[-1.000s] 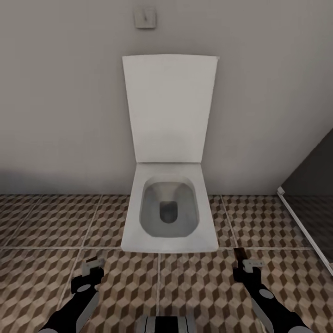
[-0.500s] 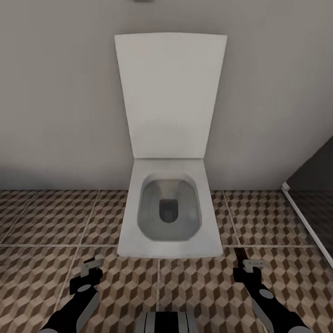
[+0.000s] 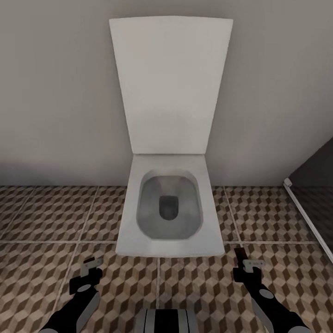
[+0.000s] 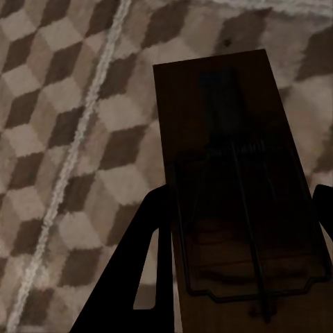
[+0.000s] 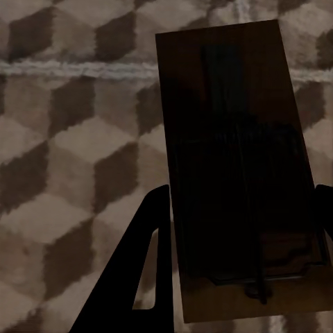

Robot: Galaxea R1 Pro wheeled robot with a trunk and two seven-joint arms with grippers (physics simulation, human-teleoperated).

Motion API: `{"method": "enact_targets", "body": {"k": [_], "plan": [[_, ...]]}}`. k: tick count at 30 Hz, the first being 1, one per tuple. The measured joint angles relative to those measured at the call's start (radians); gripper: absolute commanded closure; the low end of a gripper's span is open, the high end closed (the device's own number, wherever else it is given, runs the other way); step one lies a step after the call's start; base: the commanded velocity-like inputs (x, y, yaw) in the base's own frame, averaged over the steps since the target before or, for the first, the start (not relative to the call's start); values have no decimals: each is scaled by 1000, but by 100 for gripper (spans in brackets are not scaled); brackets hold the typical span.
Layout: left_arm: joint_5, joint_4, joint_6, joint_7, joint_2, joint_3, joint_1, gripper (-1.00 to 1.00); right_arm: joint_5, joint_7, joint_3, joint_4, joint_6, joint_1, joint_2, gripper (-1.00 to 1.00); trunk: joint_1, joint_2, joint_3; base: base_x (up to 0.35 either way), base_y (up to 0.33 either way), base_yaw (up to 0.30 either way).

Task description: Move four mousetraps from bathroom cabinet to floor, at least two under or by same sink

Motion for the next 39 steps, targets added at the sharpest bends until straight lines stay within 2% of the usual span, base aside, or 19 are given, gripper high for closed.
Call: {"method": "enact_targets", "body": {"k": [15,24,26,32,39], "plan": [[1,-7,7,-2,6,2,0,100,2,-11,-2,-1,0,0,0,100,0,0,0,0,0,0],[-1,-70,14,-5,8,0,0,100,4,-31,-4,-41,2,0,-6,100,4,-2,-35,0,0,0],[1,-98,29,-5,10,-1,0,100,4,-32,-5,-67,4,0,-7,100,5,-3,-42,0,0,0],[-1,-226,162,7,14,-1,0,100,3,-33,-6,-104,8,0,-9,100,7,-4,-62,0,0,0],[-2,-272,162,30,19,7,0,100,4,-33,-8,-132,4,0,-9,100,7,-4,-62,0,0,0]]}}
